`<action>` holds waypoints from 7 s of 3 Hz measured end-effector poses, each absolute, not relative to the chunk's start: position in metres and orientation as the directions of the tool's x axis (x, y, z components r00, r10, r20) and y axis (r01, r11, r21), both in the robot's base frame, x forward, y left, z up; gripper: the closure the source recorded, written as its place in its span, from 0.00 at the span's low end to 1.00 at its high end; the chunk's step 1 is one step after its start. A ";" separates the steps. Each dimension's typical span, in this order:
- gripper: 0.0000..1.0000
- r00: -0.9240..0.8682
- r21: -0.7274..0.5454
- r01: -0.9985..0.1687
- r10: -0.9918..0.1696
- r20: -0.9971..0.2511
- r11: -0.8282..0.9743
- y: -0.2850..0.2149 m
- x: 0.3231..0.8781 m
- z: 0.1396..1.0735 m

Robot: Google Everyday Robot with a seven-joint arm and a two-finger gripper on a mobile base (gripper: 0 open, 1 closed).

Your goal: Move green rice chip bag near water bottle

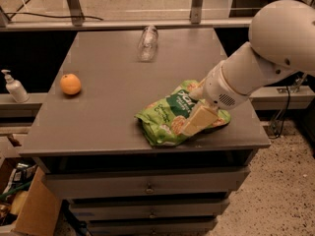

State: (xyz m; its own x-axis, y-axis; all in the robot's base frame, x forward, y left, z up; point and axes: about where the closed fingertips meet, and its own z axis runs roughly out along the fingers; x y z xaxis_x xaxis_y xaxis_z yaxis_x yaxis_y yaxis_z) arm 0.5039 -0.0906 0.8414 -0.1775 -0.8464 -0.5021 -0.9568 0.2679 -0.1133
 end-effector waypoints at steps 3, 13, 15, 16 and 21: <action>1.00 -0.208 -0.100 -0.950 -0.838 -0.505 0.296 -0.092 0.501 0.848; 1.00 -0.350 -0.285 -0.635 -0.596 -0.723 0.718 -0.194 0.686 0.960; 1.00 -0.336 -0.301 -0.566 -0.547 -0.767 0.768 -0.186 0.747 0.958; 1.00 -0.331 -0.308 -0.545 -0.538 -0.775 0.780 -0.175 0.775 0.953; 1.00 -0.383 -0.221 -0.546 -0.476 -0.792 0.808 -0.127 0.815 0.900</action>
Offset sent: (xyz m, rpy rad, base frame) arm -0.0046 -0.0108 0.0113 0.0065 0.0148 -0.0592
